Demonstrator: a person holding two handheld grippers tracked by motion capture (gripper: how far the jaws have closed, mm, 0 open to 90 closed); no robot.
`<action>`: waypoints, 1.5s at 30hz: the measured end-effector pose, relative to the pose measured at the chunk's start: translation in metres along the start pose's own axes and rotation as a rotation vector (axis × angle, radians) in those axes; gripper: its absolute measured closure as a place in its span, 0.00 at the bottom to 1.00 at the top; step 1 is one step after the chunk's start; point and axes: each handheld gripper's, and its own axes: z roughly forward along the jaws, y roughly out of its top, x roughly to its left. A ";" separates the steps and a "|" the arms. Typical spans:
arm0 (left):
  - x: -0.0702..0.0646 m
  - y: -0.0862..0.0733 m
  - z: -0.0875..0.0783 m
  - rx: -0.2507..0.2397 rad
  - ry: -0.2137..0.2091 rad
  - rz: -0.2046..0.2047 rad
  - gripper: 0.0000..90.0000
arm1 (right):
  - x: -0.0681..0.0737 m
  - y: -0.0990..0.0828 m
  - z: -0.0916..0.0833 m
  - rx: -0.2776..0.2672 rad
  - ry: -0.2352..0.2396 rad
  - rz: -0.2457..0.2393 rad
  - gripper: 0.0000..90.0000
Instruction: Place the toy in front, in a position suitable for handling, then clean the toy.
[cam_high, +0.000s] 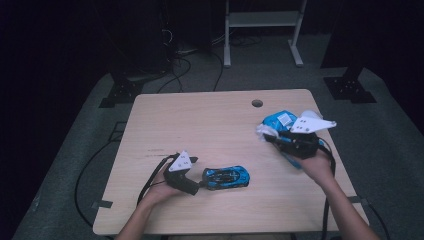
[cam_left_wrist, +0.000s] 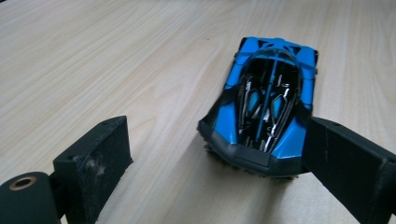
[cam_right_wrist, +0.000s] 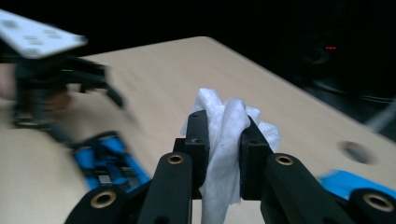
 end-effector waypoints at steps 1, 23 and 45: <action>-0.001 -0.001 0.001 -0.002 -0.007 0.006 0.08 | 0.005 -0.001 0.003 0.000 0.028 0.002 0.86; -0.012 0.005 0.022 0.091 -0.098 0.102 0.22 | 0.063 -0.045 0.075 0.290 0.342 -0.044 0.85; -0.010 0.004 0.026 0.087 -0.113 0.119 0.22 | 0.072 -0.044 0.098 0.319 0.373 -0.073 0.86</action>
